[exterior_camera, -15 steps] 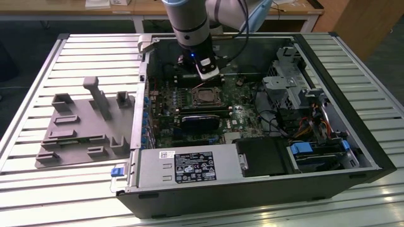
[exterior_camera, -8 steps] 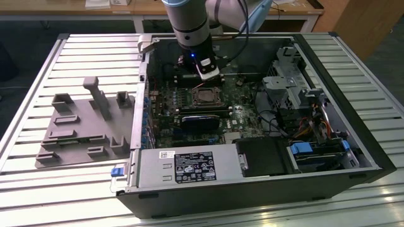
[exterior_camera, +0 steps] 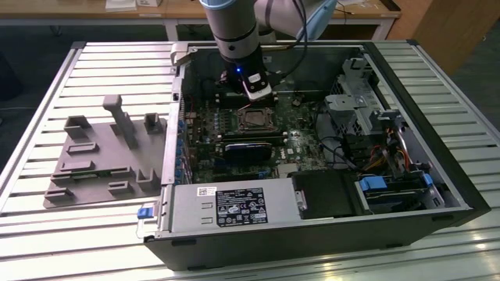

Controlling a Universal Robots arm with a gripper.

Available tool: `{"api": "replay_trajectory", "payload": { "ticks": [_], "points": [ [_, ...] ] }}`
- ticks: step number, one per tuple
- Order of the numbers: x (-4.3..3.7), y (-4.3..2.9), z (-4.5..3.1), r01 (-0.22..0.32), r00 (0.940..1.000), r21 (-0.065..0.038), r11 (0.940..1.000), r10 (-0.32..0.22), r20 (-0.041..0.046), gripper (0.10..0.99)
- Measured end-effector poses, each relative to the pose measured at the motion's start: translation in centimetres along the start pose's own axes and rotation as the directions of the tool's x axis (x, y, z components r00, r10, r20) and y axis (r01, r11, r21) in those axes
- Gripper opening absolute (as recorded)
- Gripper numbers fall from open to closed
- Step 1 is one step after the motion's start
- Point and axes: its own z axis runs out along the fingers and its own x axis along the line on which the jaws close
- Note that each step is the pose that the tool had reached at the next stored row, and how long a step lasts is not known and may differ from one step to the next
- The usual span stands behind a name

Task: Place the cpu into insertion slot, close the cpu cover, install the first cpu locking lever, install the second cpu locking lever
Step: 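Install the first cpu locking lever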

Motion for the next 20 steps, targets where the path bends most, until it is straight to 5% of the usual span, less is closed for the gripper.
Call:
{"api": "replay_trajectory", "payload": {
  "ticks": [5,20],
  "points": [
    [0.1,0.08,0.34,0.01,0.9999,0.037,0.9993,-0.01,0.0098,0.106],
    [-0.35,0.79,0.82,0.01,0.9999,0.039,0.9992,-0.01,0.0104,0.106]
  ]
}}
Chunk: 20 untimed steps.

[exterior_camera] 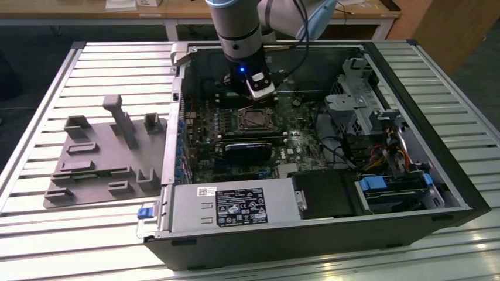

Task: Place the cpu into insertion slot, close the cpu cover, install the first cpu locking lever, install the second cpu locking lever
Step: 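Install the first cpu locking lever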

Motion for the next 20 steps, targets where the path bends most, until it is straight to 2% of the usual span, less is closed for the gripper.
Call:
{"api": "replay_trajectory", "payload": {
  "ticks": [9,20],
  "points": [
    [0.23,0.45,0.4,0.0,1.0,0.0,1.0,0.0,-0.0001,0.106],
    [0.12,0.53,0.74,-0.014,0.9999,0.002,0.9999,0.014,0.0028,0.106]
  ]
}}
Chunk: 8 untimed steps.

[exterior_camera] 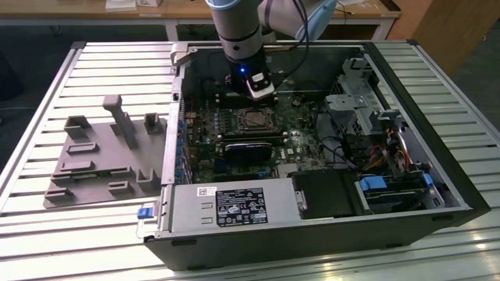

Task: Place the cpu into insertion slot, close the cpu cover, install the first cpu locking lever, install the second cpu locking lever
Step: 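Install the first cpu locking lever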

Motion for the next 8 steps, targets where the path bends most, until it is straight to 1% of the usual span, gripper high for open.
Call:
{"api": "replay_trajectory", "payload": {
  "ticks": [5,8],
  "points": [
    [0.05,0.1,0.1,-0.046,0.9989,0.009,0.9989,0.045,0.0099,0.106],
    [0.12,0.28,0.17,-0.06,0.9981,0.012,0.9981,0.06,0.0131,0.106]
  ]
}}
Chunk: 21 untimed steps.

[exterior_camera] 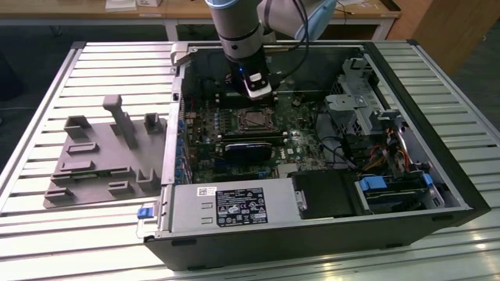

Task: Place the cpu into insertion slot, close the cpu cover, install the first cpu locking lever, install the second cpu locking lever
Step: 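Install the first cpu locking lever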

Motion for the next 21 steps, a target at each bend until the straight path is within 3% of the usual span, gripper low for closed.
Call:
{"api": "replay_trajectory", "payload": {
  "ticks": [21],
  "points": [
    [0.21,-0.03,0.8,-0.101,0.9947,0.019,0.9947,0.101,0.0223,0.106]
  ]
}}
